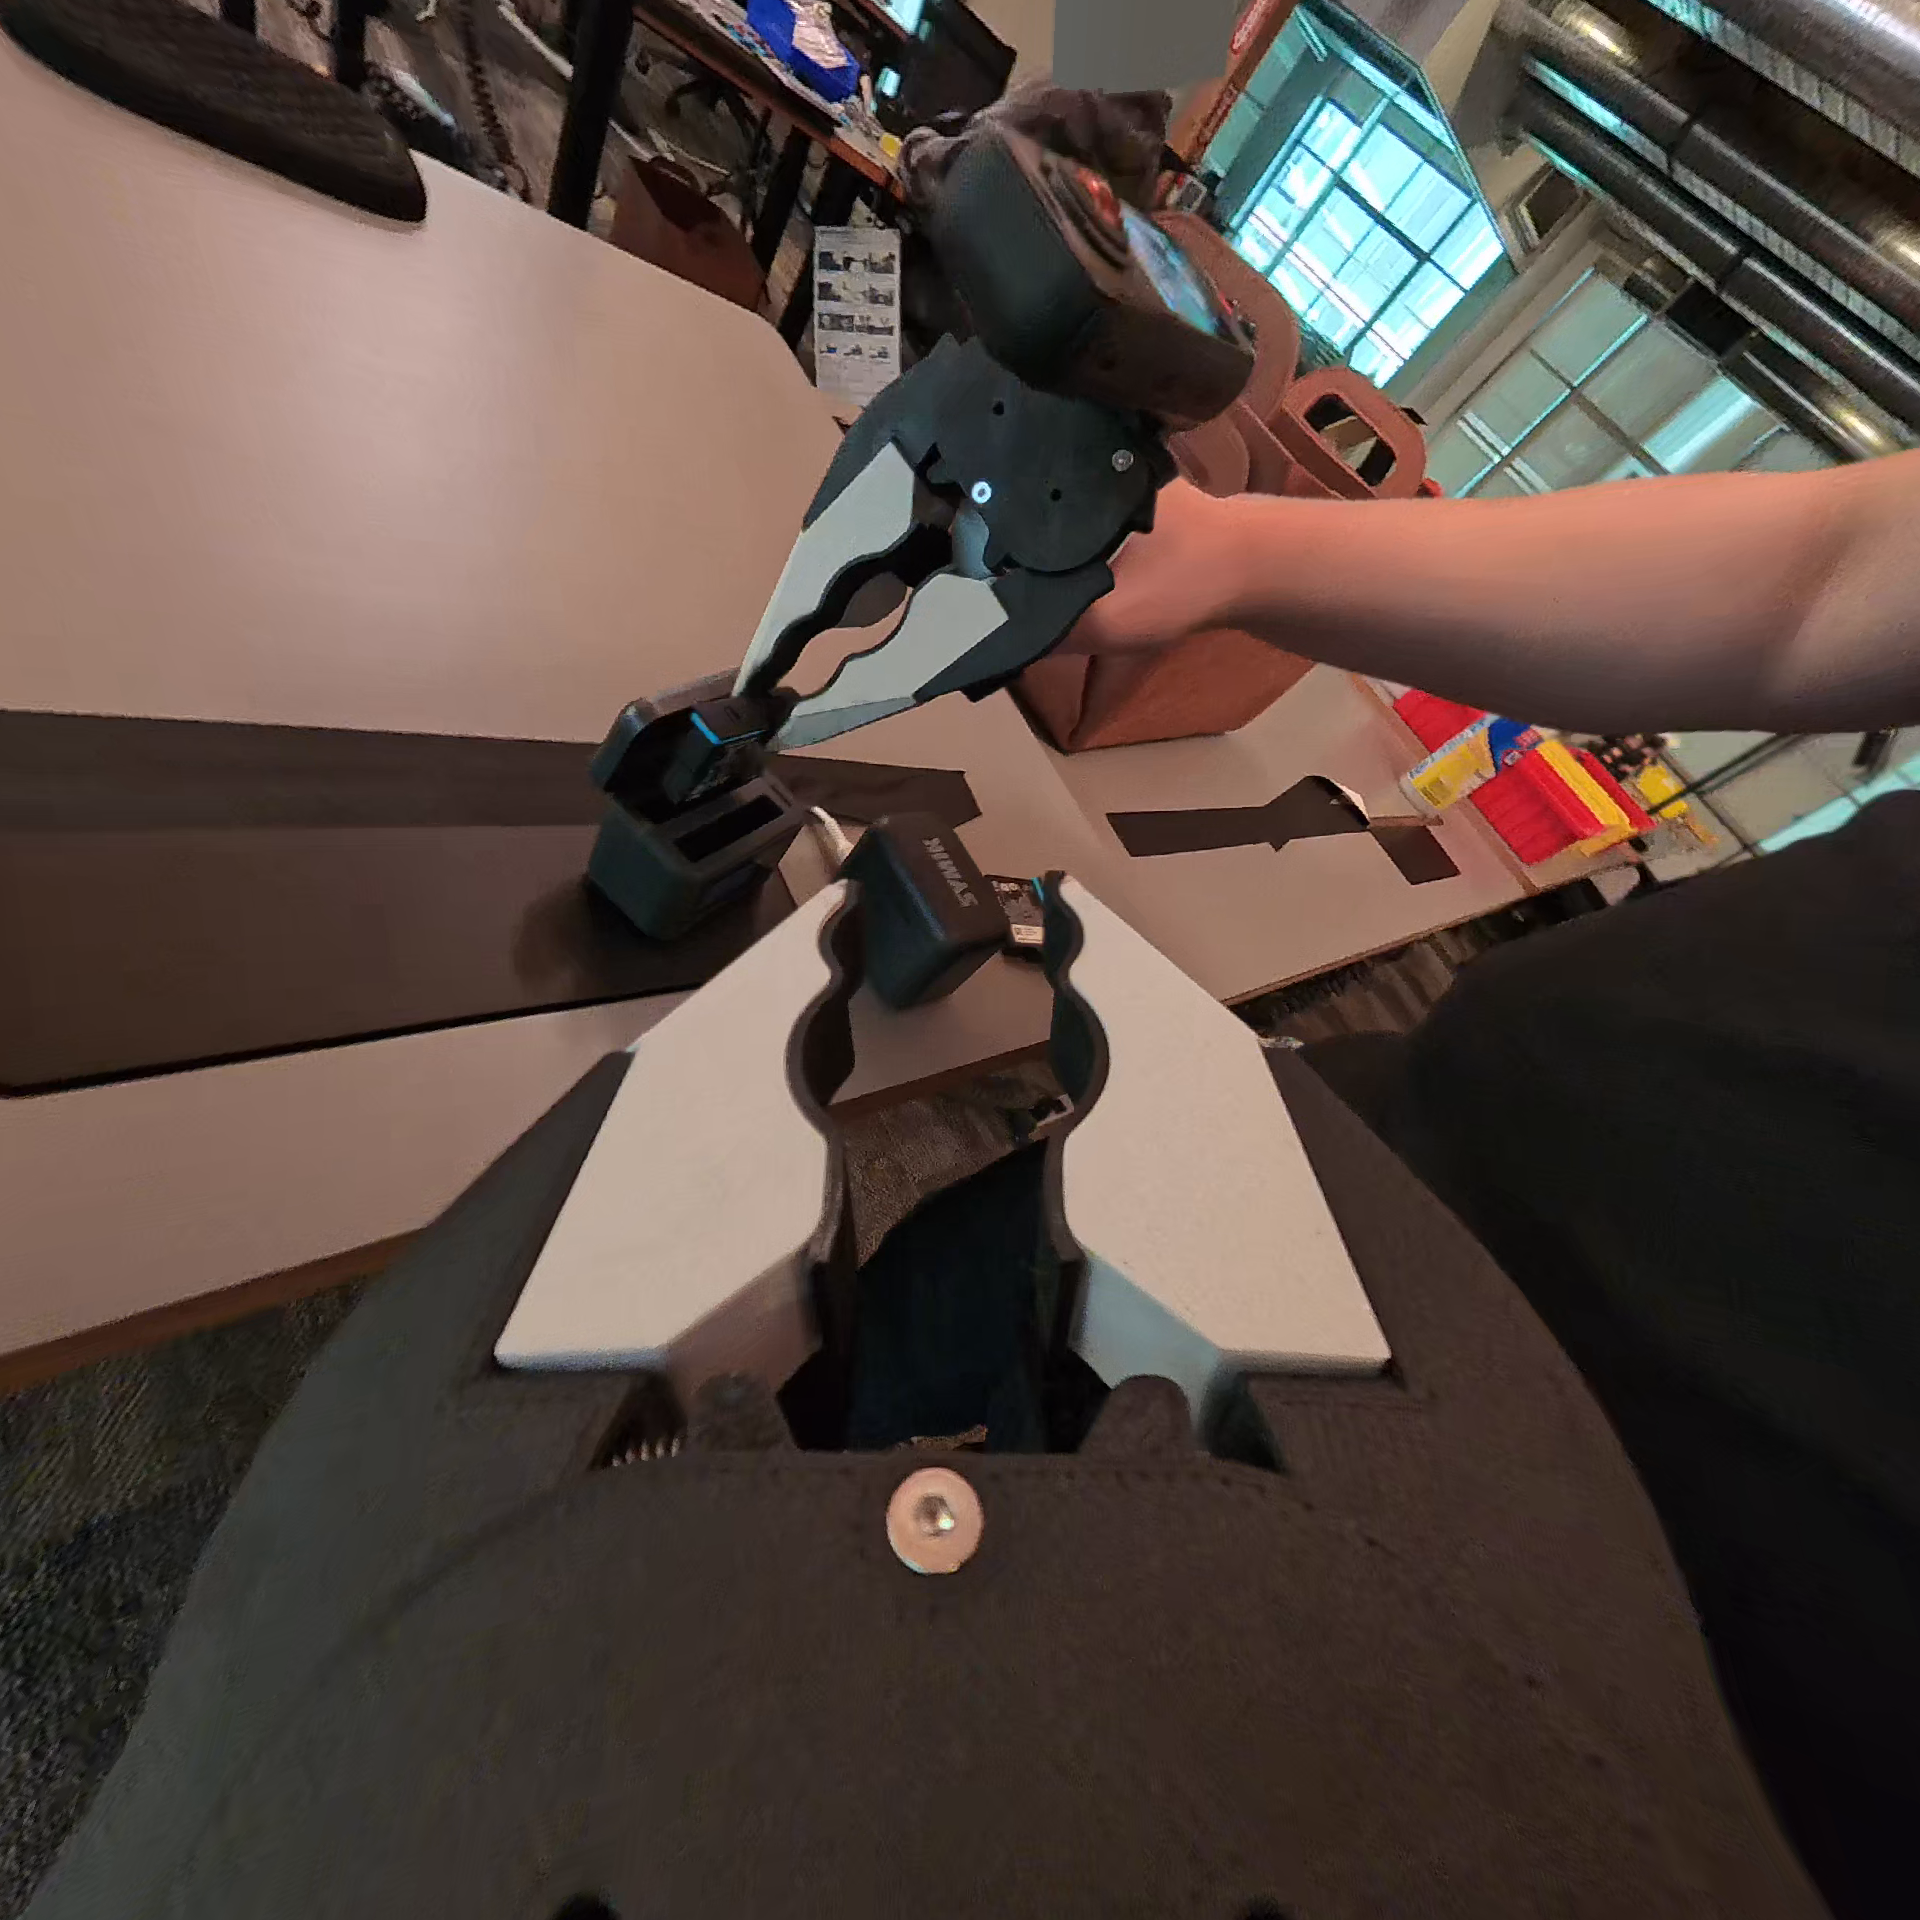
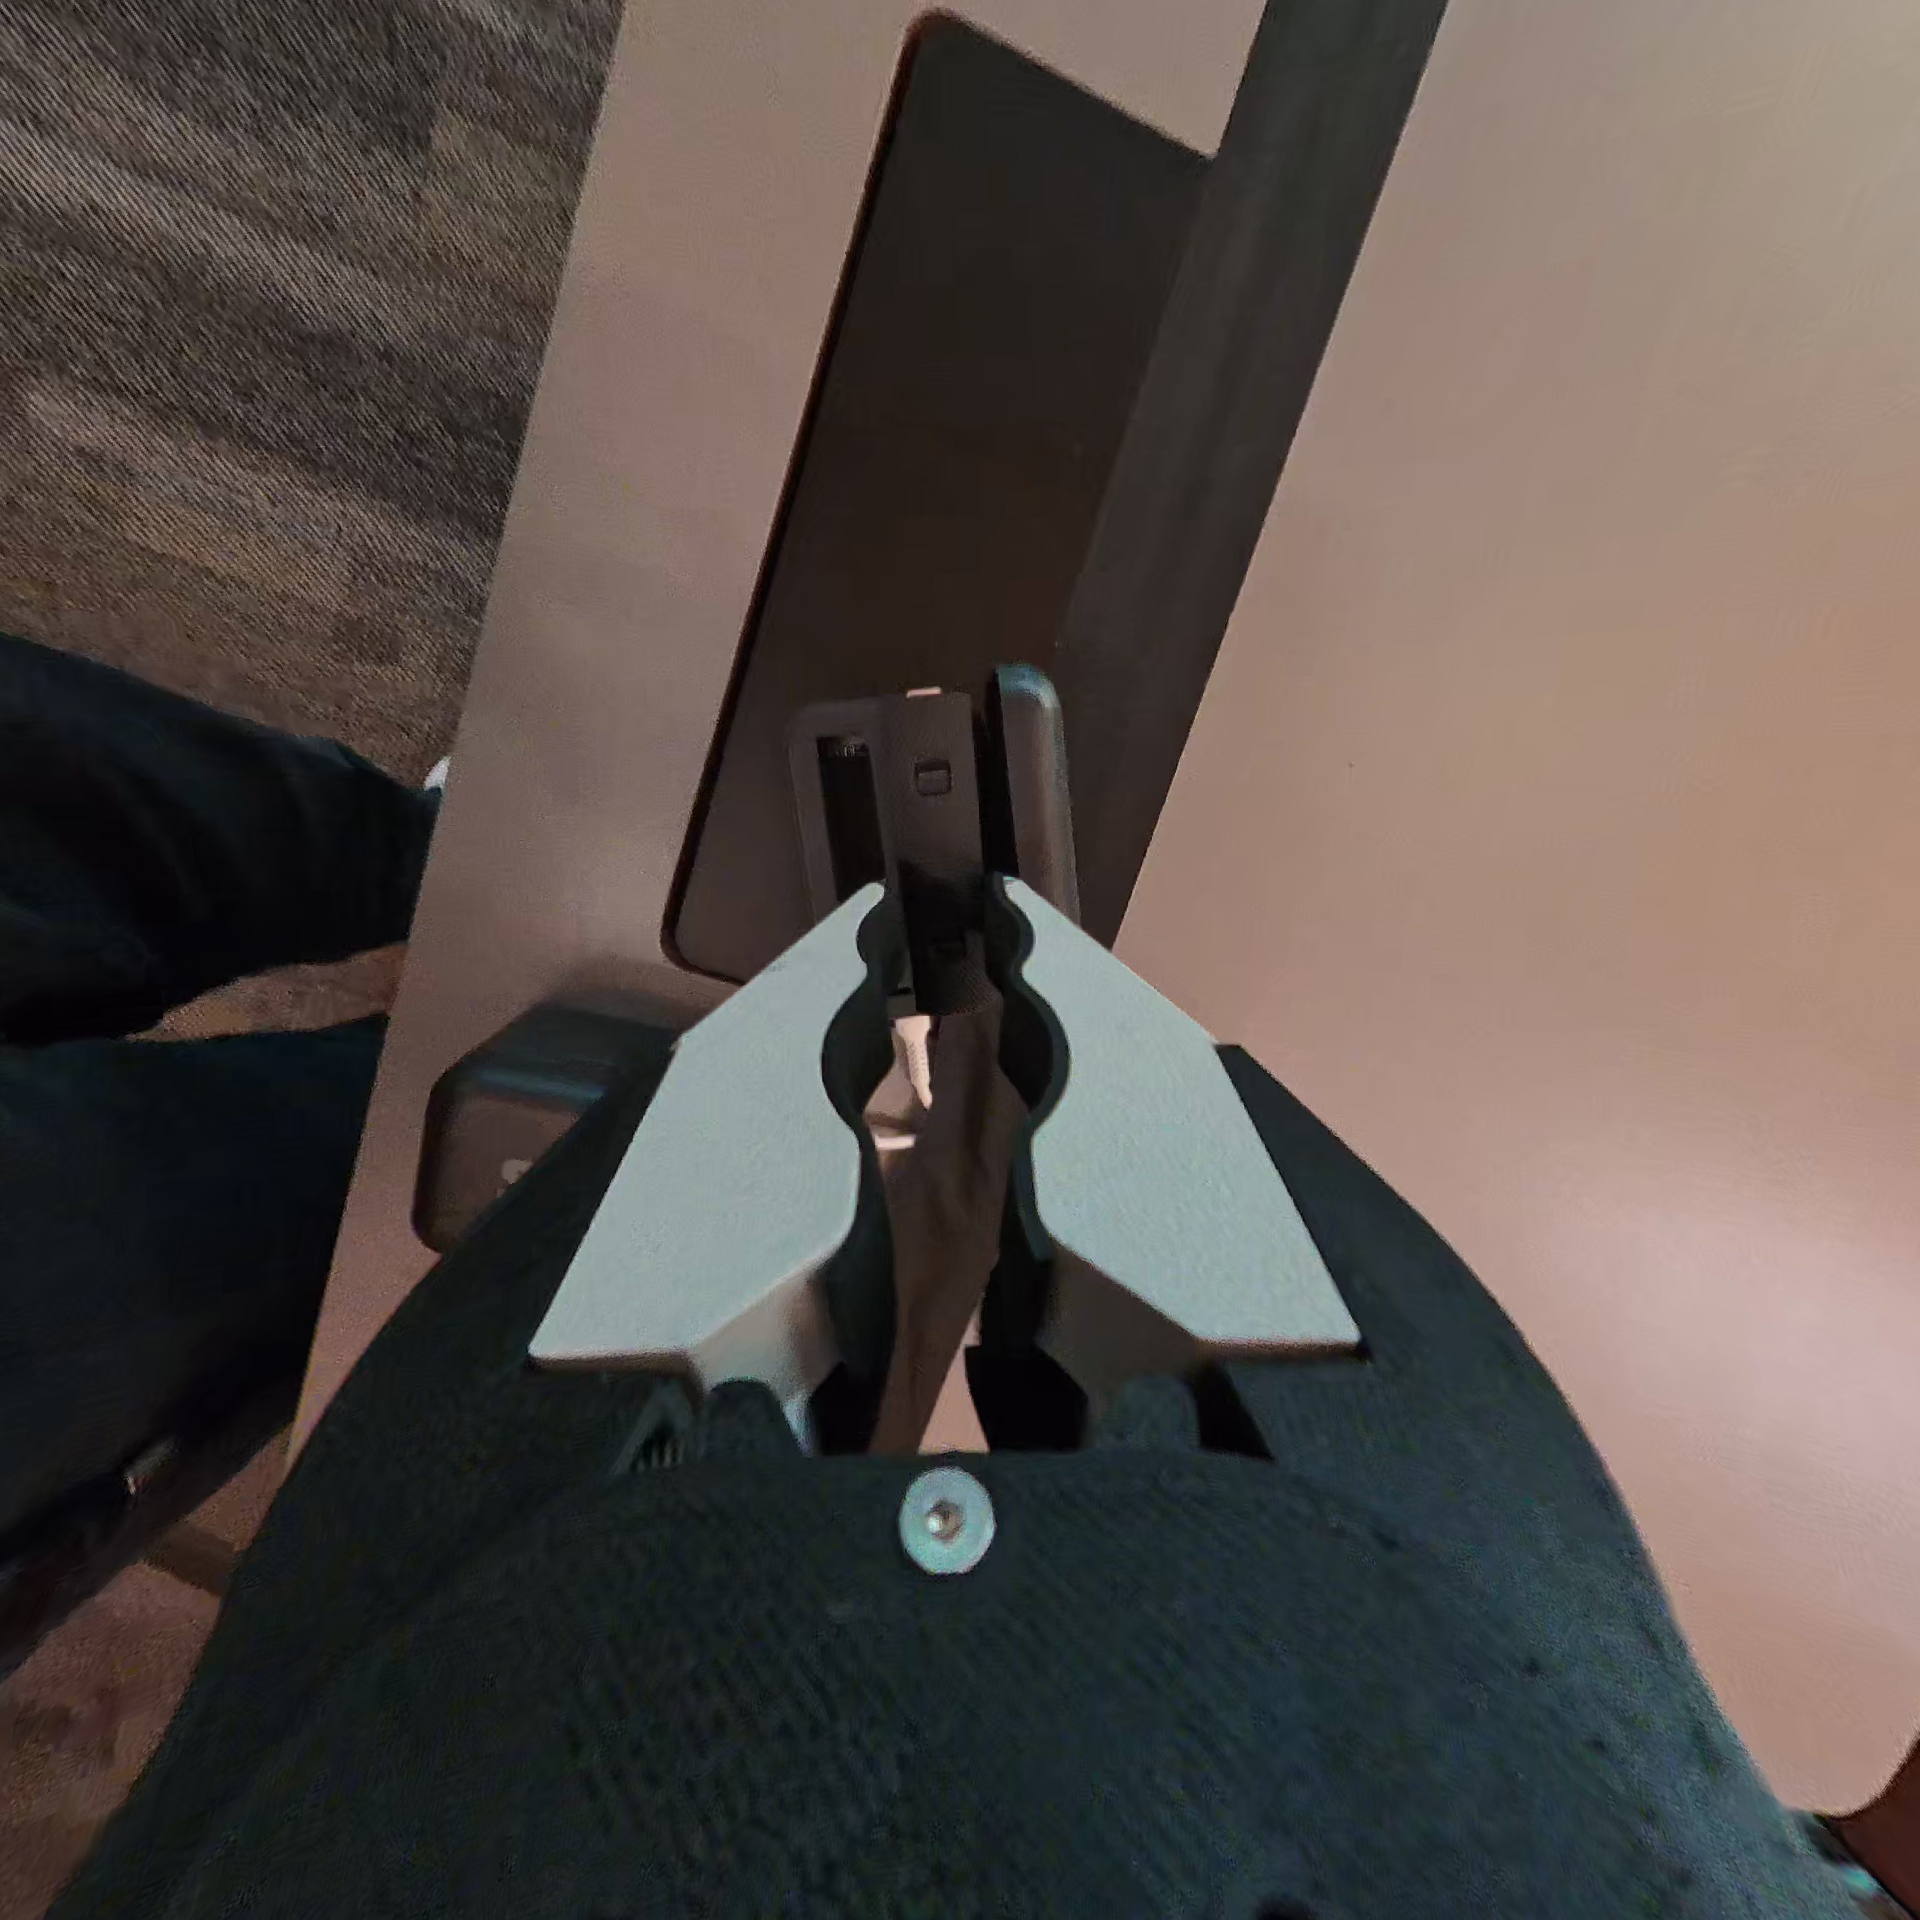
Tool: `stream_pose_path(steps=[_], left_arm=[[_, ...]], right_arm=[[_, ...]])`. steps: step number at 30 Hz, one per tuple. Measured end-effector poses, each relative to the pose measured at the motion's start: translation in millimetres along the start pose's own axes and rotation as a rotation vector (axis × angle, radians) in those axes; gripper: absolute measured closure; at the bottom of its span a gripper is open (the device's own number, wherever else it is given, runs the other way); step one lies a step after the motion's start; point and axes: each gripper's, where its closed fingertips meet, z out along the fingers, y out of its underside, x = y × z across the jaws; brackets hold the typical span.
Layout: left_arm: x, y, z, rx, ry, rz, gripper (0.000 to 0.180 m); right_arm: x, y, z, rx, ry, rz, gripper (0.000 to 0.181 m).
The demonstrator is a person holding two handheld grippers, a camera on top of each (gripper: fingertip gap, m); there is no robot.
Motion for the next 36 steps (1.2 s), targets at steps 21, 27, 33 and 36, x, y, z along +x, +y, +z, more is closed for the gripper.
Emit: stream_pose_path(steps=[21, 27, 33, 36], left_arm=[[4, 7, 1, 0.040, -0.008, -0.049, 0.147], [5, 8, 5, 0.022, 0.001, -0.049, 0.147], [1, 10, 7, 0.000, -0.028, -0.039, 0.147], [1, 18, 12, -0.031, -0.043, -0.040, 0.146]], right_arm=[[2, 17, 27, -0.137, 0.047, -0.048, 0.162], [2, 13, 18, -0.076, 0.034, -0.011, 0.164], [-21, 42, -54, 0.145, -0.046, 0.143, 0.160], [-56, 102, -68, 0.208, -0.120, 0.215, 0.138]])
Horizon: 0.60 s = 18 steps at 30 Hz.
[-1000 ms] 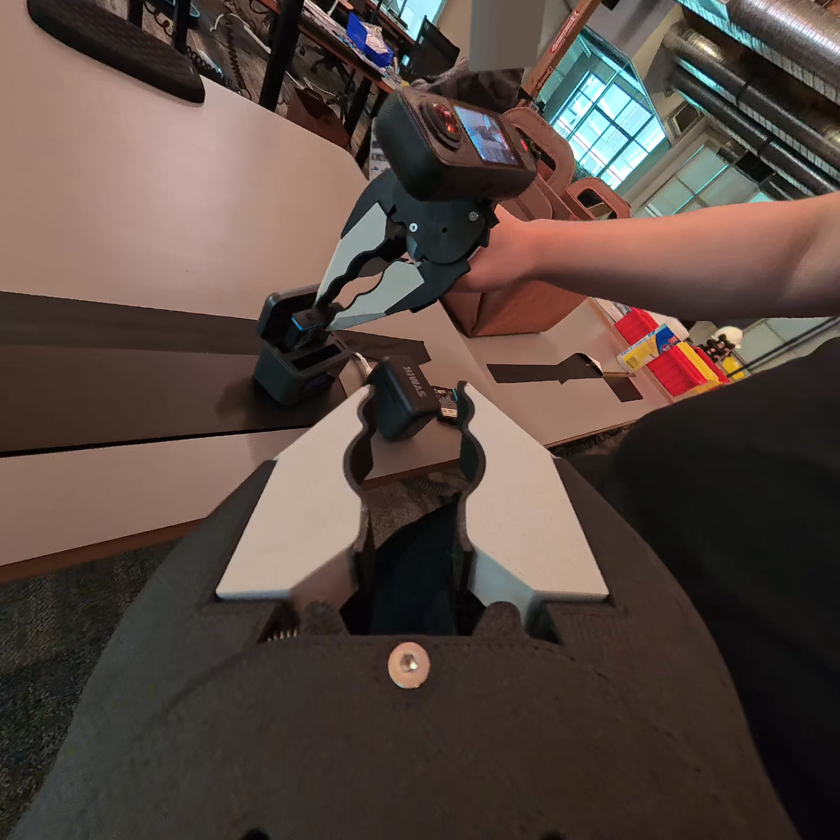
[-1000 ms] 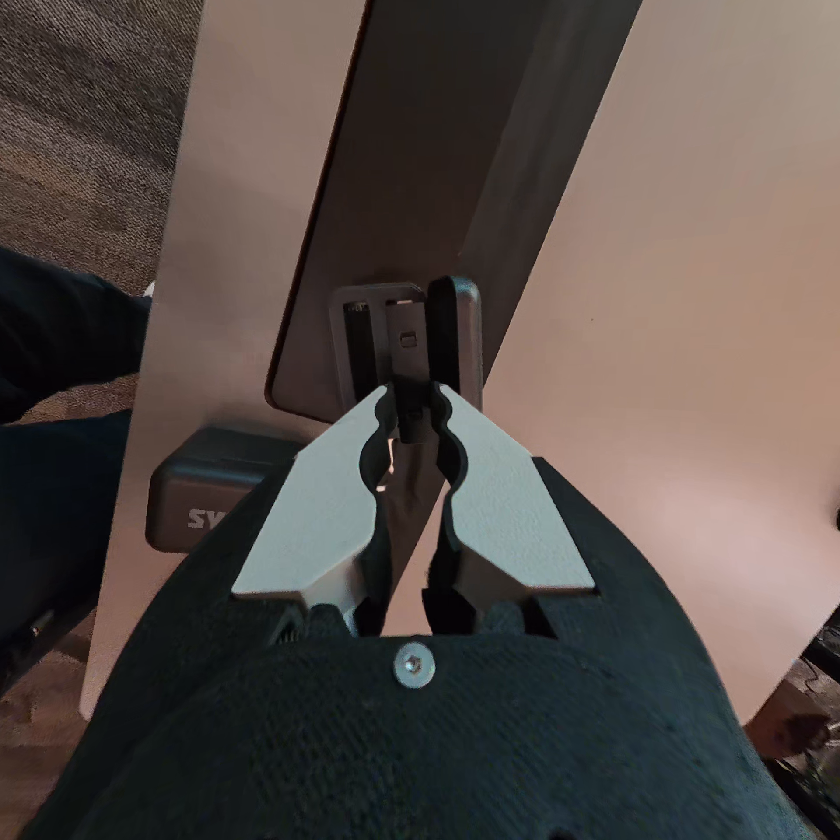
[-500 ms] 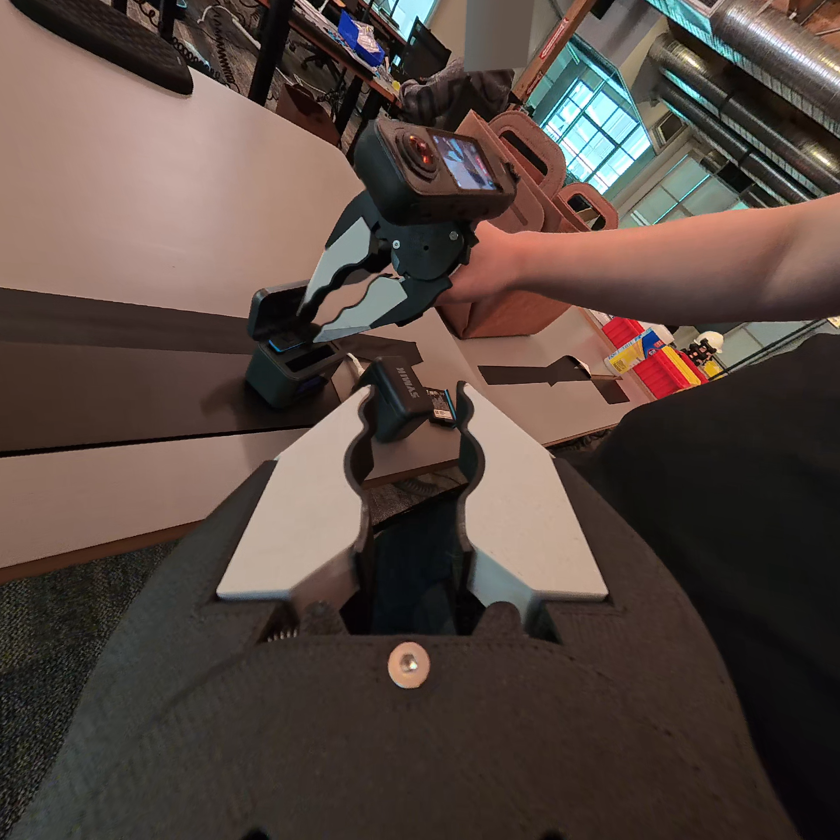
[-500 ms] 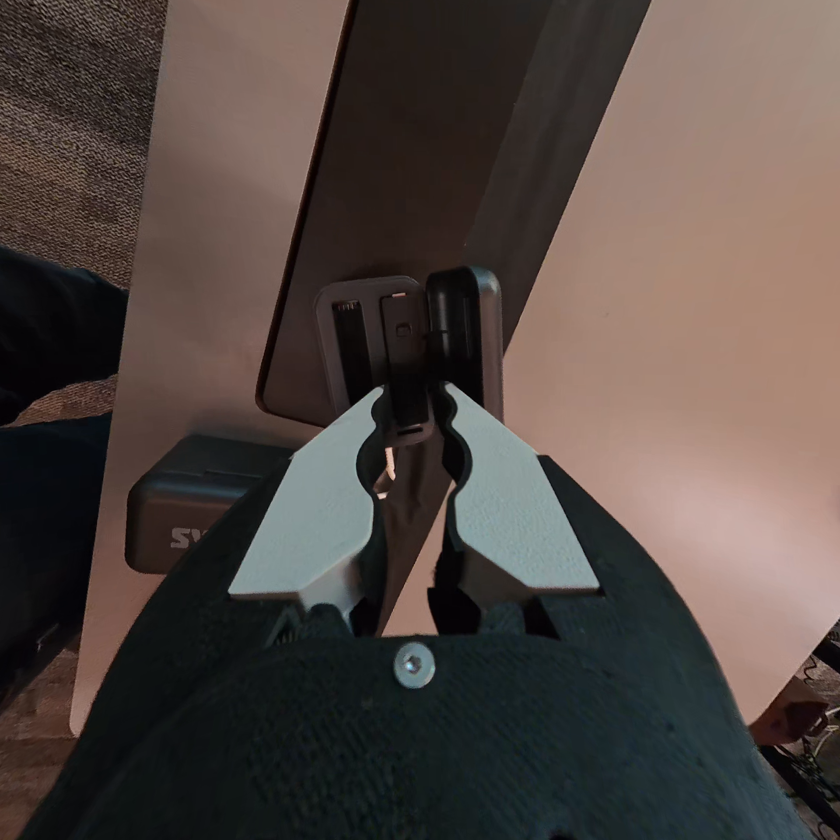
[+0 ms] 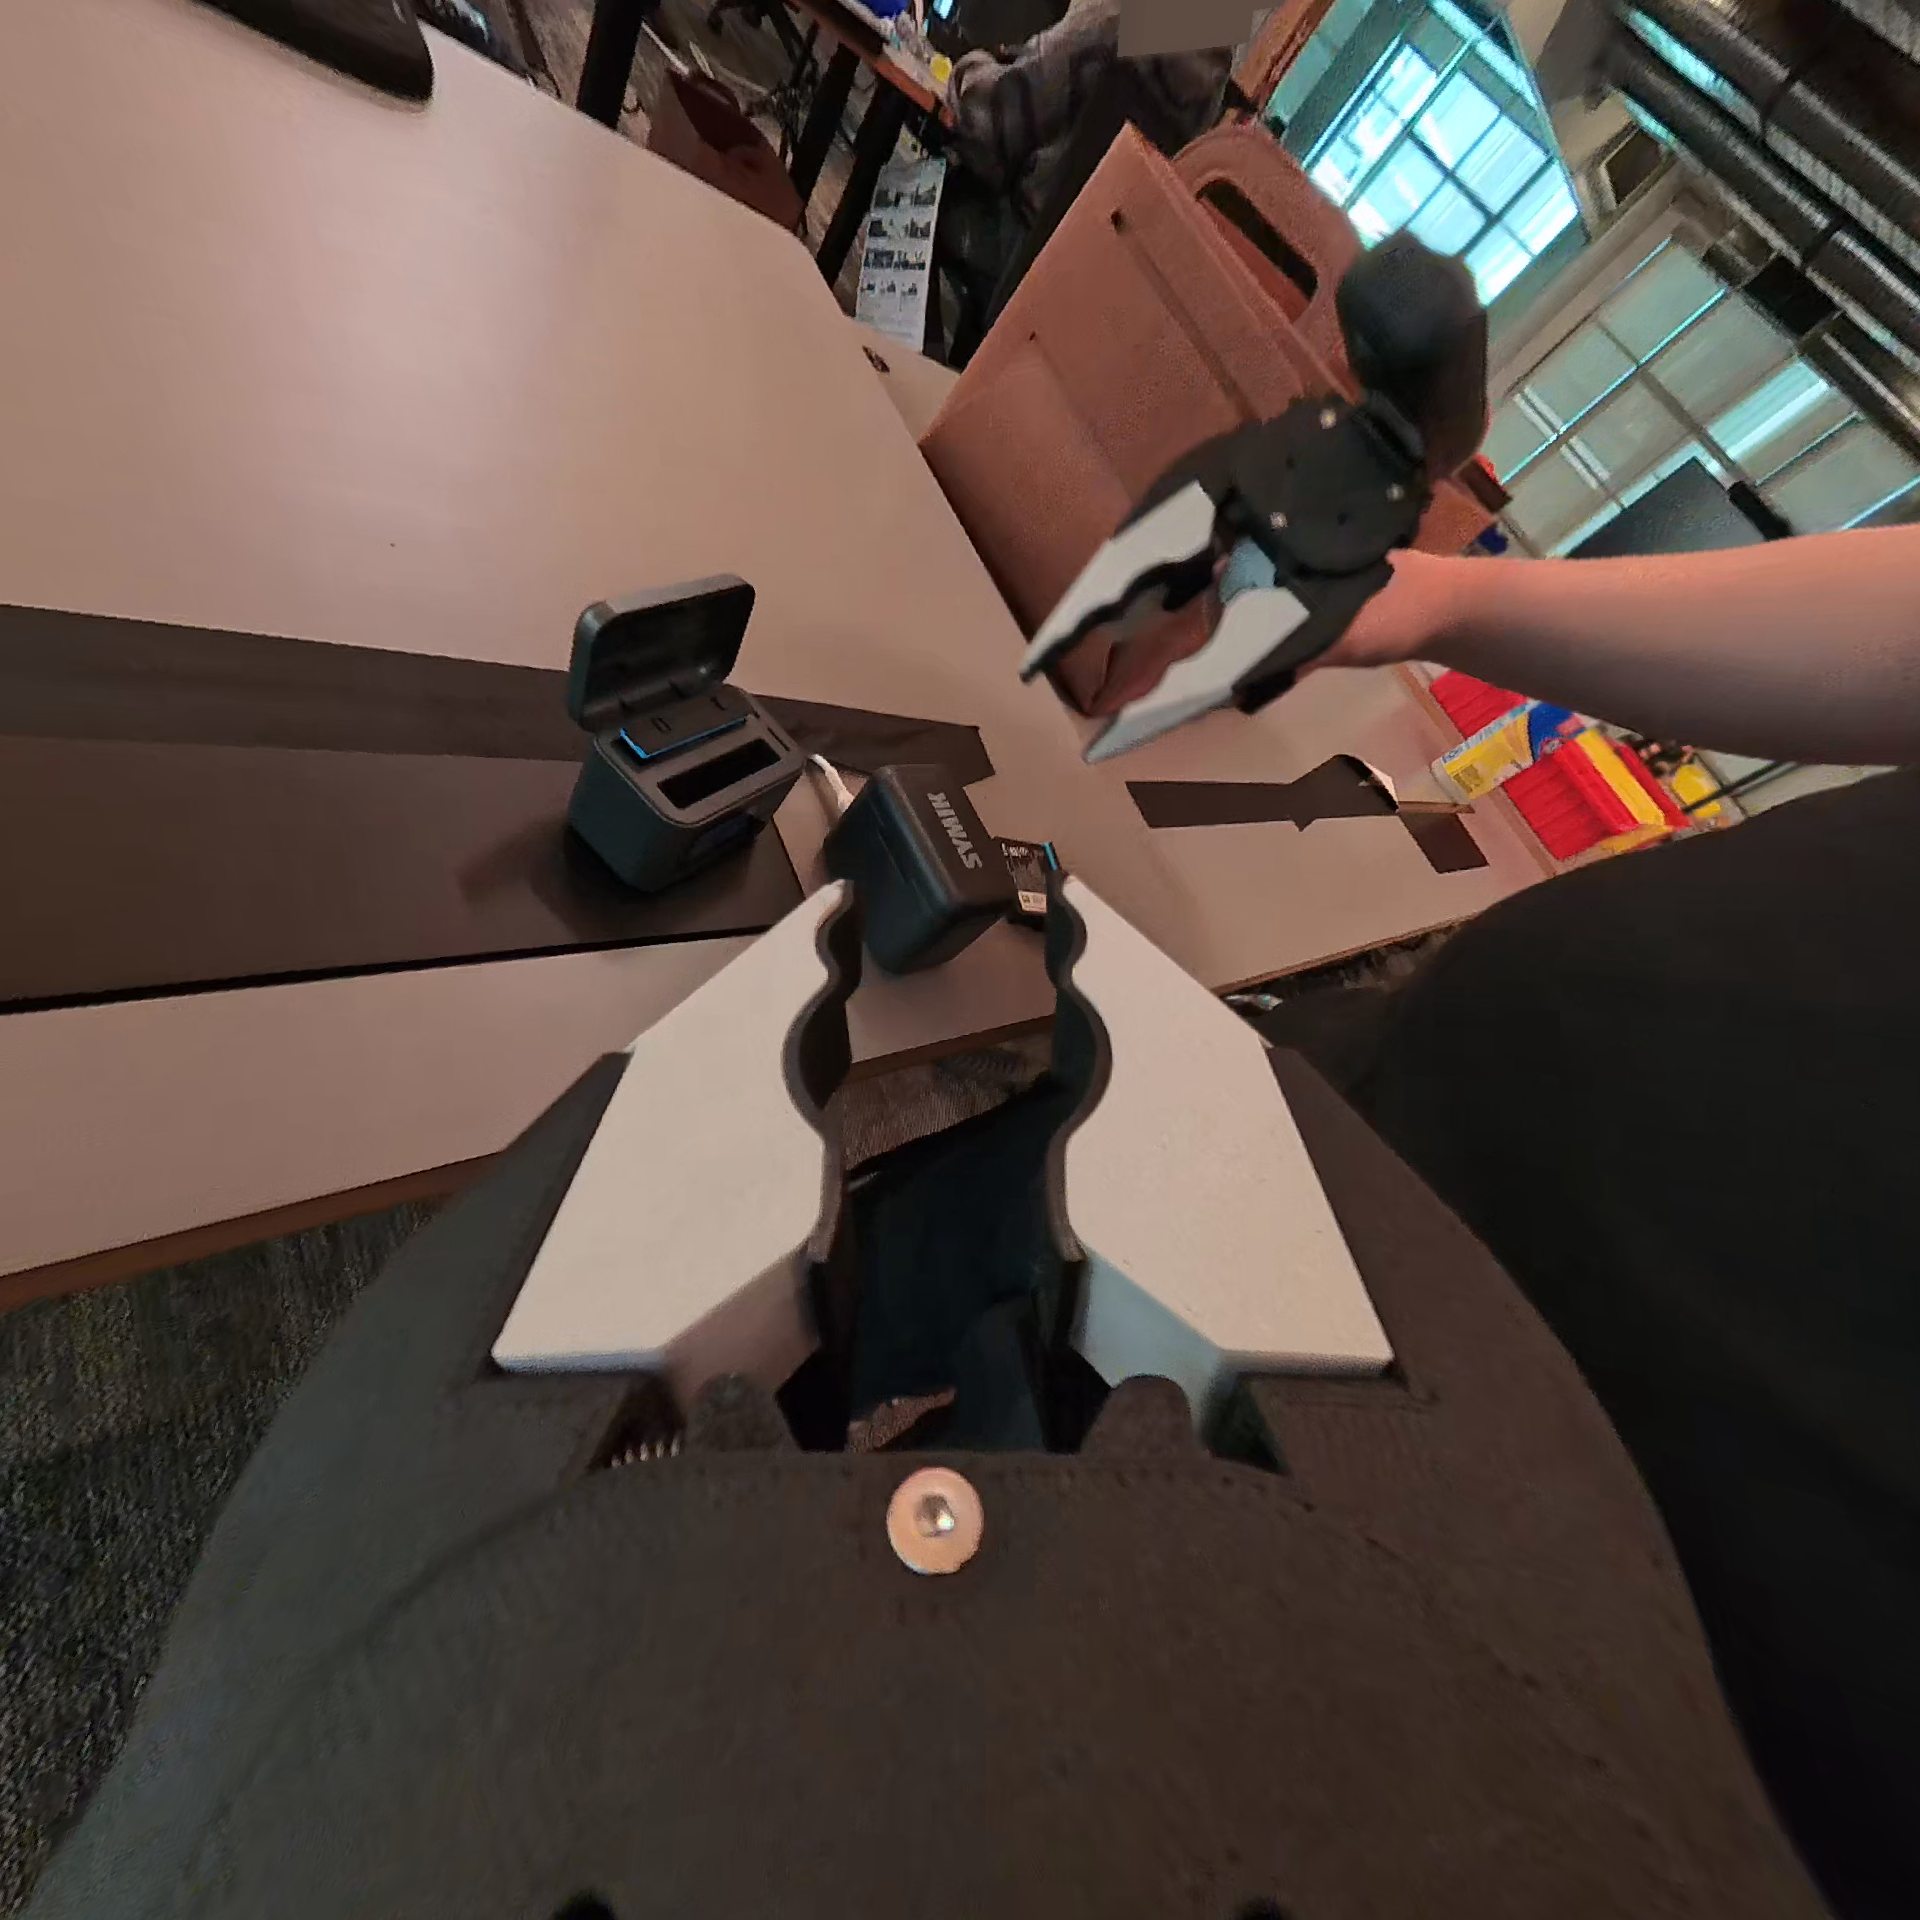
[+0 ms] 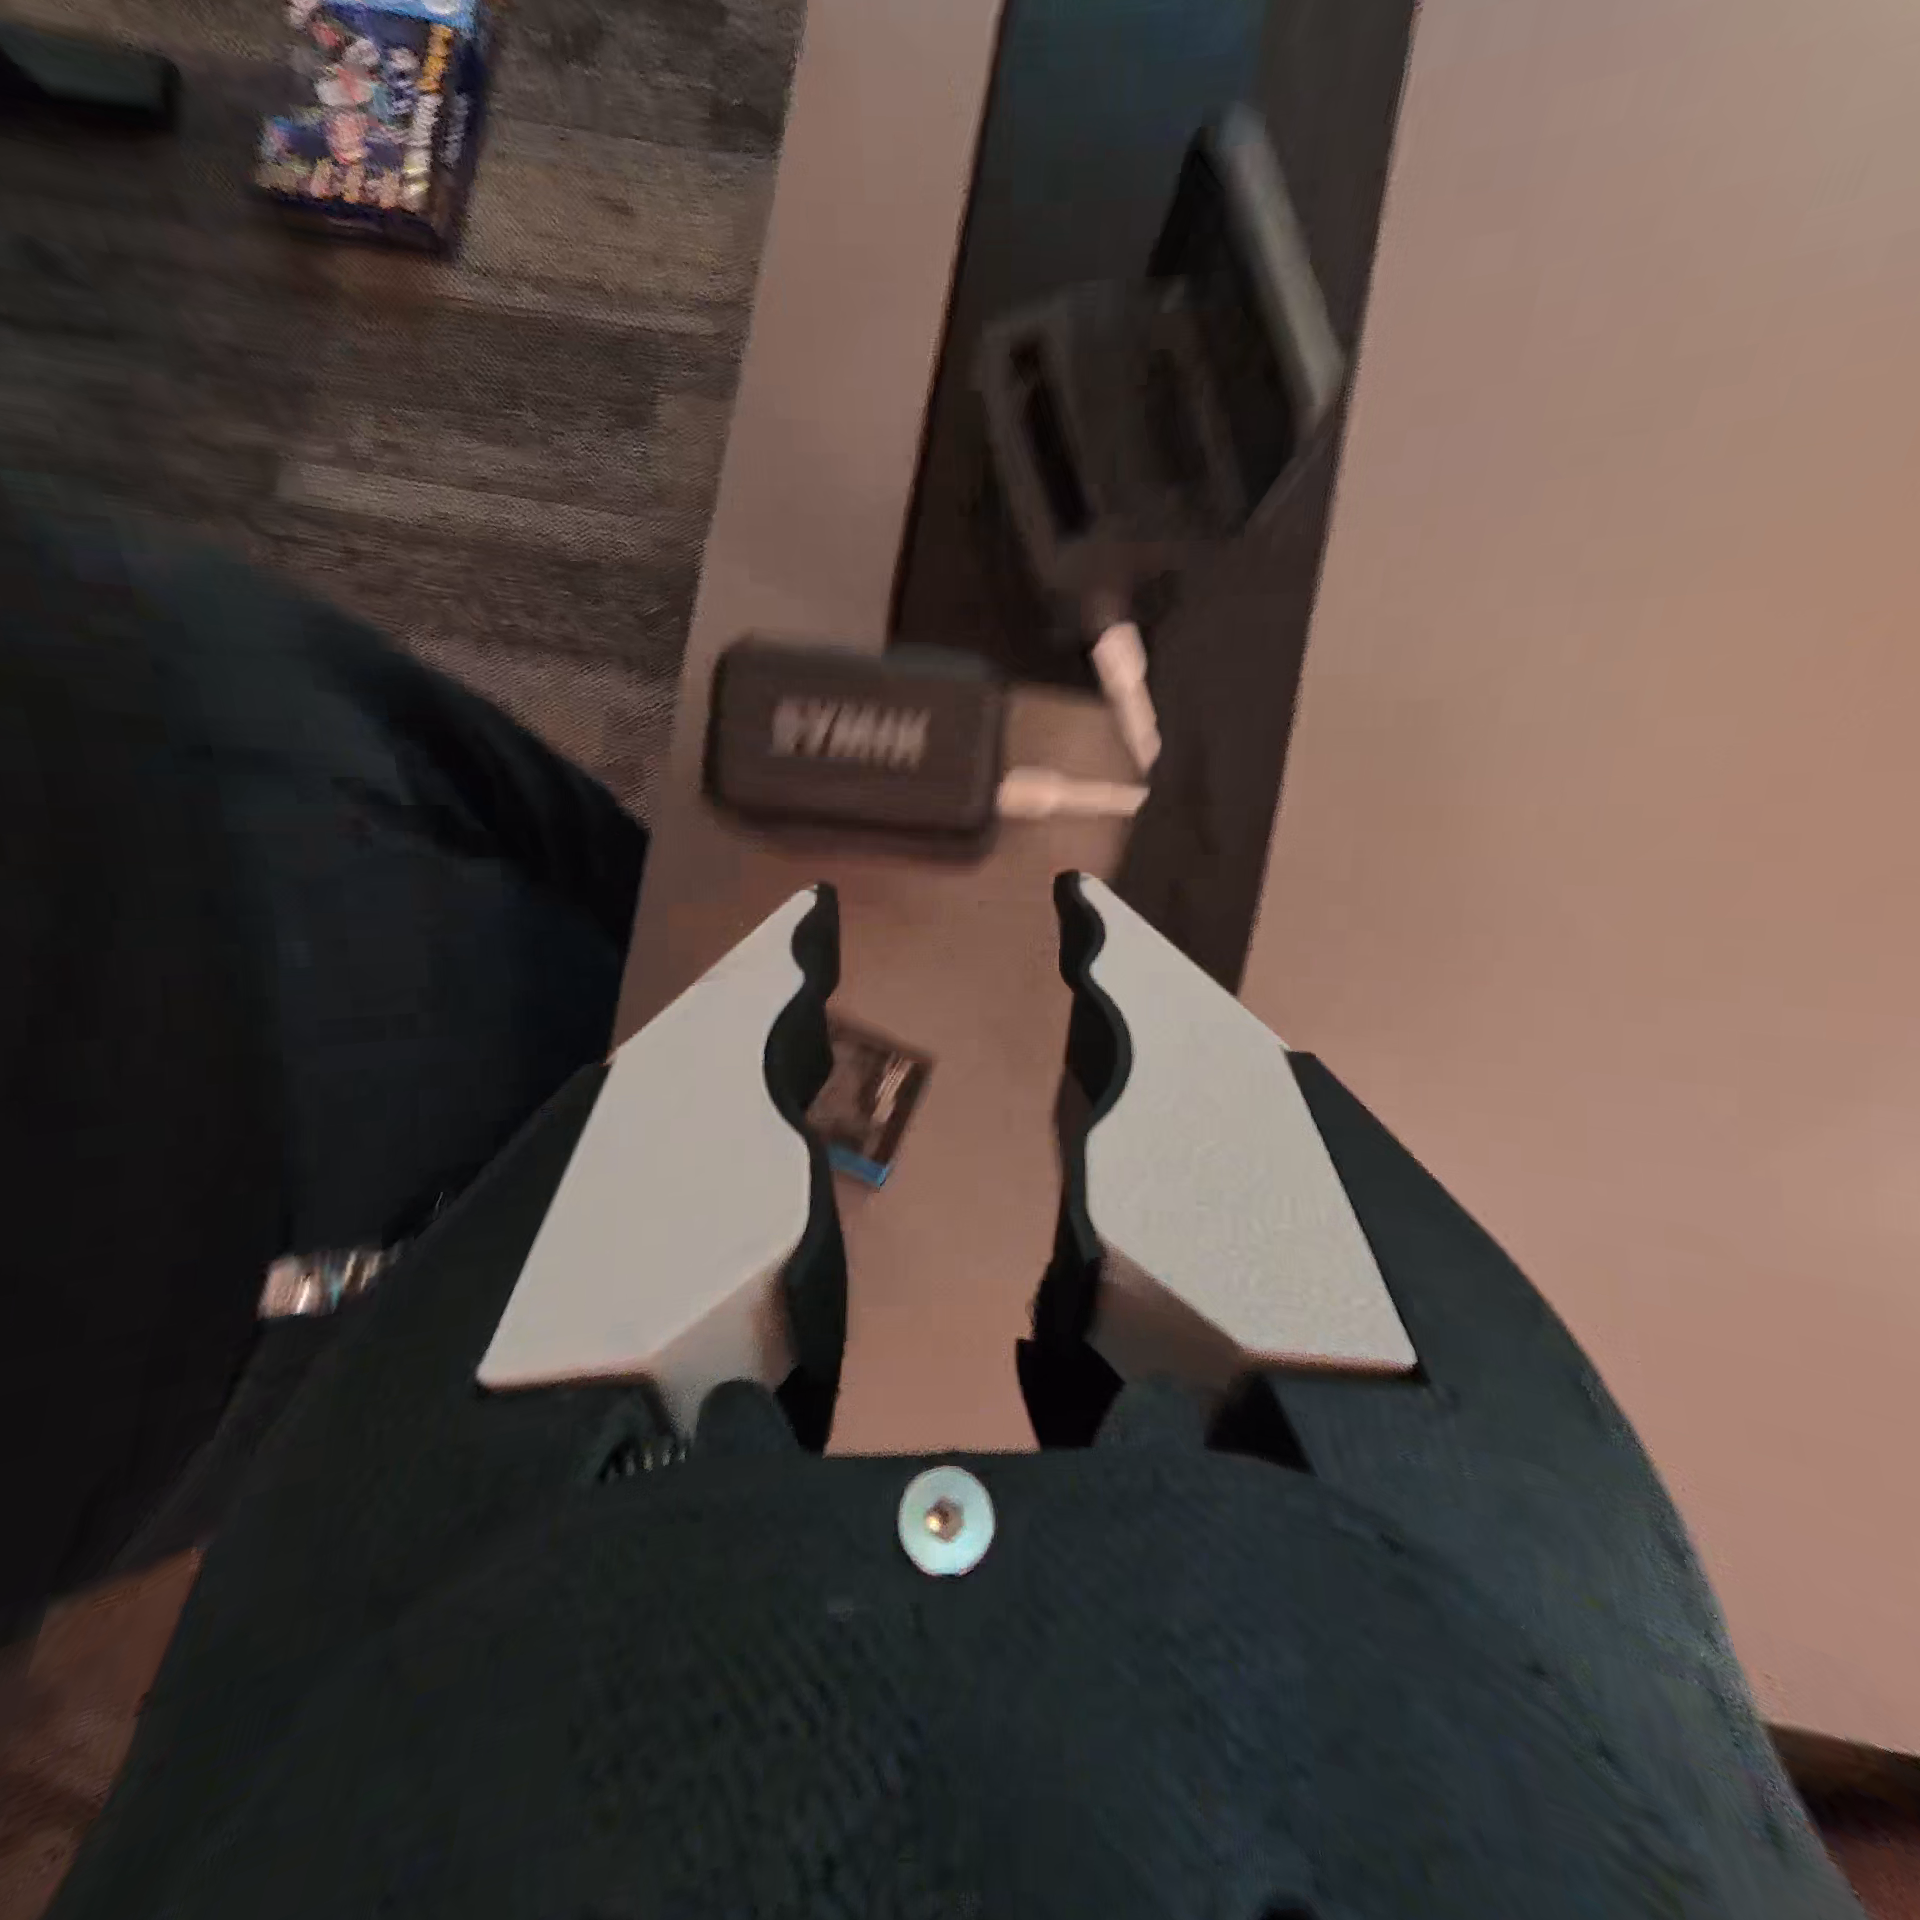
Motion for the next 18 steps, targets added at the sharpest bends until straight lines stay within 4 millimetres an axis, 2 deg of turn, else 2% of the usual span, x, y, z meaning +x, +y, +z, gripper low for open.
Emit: stream_pose_path(steps=[2, 5, 7, 11, 13, 15, 16, 18], left_arm=[[2, 5, 9, -0.035, 0.007, -0.006, 0.146], [8, 10, 24, -0.093, 0.044, -0.027, 0.146], [14, 6, 36, -0.120, 0.055, -0.017, 0.146], [26, -4, 54, -0.145, 0.030, 0.030, 0.146], [32, -5, 63, -0.158, 0.003, 0.051, 0.146], [34, 0, 72, -0.171, -0.039, 0.048, 0.146], [34, 5, 76, -0.181, -0.066, 0.021, 0.147], [31, 17, 87, -0.193, -0.119, -0.099, 0.148]], right_arm=[[-15, 46, 1, -0.027, -0.011, -0.044, 0.137], [-30, 76, 17, -0.079, -0.049, -0.264, 0.120], [-38, 83, 26, -0.109, -0.130, -0.373, 0.115], [-38, 93, 35, -0.150, -0.239, -0.576, 0.115], [-40, 92, 43, -0.155, -0.294, -0.628, 0.122], [-40, 105, 50, -0.235, -0.342, -0.679, 0.129], [-40, 104, 51, -0.227, -0.351, -0.704, 0.137], [-38, 104, 50, -0.237, -0.351, -0.680, 0.138]])
